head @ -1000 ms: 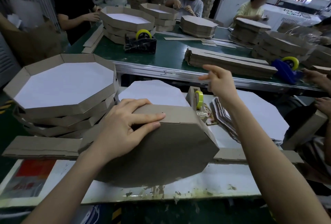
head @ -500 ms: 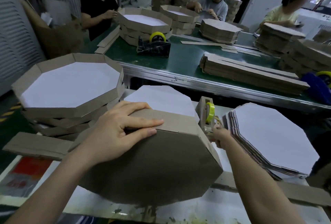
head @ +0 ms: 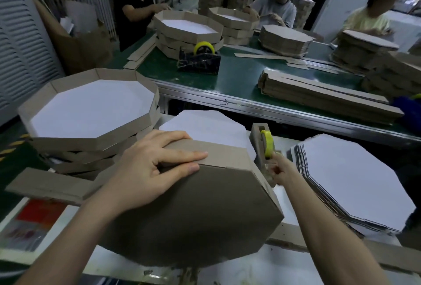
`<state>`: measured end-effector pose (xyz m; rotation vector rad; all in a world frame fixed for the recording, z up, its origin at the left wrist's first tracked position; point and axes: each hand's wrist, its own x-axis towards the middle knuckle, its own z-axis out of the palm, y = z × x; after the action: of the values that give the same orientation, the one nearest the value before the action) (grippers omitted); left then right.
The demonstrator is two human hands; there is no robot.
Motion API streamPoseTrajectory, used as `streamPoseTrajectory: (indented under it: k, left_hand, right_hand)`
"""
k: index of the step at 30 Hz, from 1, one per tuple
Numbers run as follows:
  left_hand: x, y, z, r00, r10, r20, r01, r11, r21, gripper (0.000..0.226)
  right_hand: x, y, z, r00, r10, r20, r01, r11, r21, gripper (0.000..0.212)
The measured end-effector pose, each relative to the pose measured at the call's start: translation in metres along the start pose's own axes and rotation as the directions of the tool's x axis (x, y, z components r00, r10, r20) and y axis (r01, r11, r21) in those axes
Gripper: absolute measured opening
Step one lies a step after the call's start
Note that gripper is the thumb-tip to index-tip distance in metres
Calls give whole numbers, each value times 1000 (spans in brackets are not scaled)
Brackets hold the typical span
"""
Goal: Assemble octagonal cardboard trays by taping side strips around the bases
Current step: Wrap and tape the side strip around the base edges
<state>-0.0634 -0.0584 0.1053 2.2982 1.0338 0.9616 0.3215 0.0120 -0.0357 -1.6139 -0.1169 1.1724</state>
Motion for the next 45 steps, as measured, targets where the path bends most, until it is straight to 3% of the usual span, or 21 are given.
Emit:
streamPoseTrajectory:
  k: [4, 8, 11, 16, 26, 33, 45]
  left_hand:
    - [-3, -2, 0, 1000, 7, -12, -7, 1000, -1, 29]
    - [-4, -3, -2, 1000, 8, -24, -8, 1000, -22, 29]
    - [-7, -5, -3, 1000, -6, -21, 5, 999, -34, 29]
    - [-7, -8, -3, 1000, -17, -25, 16, 1000, -10, 29]
    - [3, -8, 2, 1000, -7, -1, 7, 1000, 16, 28]
    - [0, -7, 0, 1000, 6, -1, -6, 1000, -9, 28]
    - [-2, -9, 0, 1000, -21, -12, 21, 1000, -9, 28]
  right_hand:
    - [-8, 41, -36, 991, -135, -10, 135, 989, 60, 11]
    - [-1, 67, -57, 971, -232, -51, 230, 972, -42, 22]
    - [8, 68, -63, 950, -290, -113, 272, 951, -149, 22]
    - [15, 67, -70, 919, -381, -100, 332, 886, -324, 22]
    - [24, 70, -75, 930, -356, -91, 321, 908, -270, 26]
    - [15, 58, -74, 890, -453, -57, 395, 826, -403, 19]
    - [23, 53, -80, 906, -414, -86, 352, 852, -387, 19]
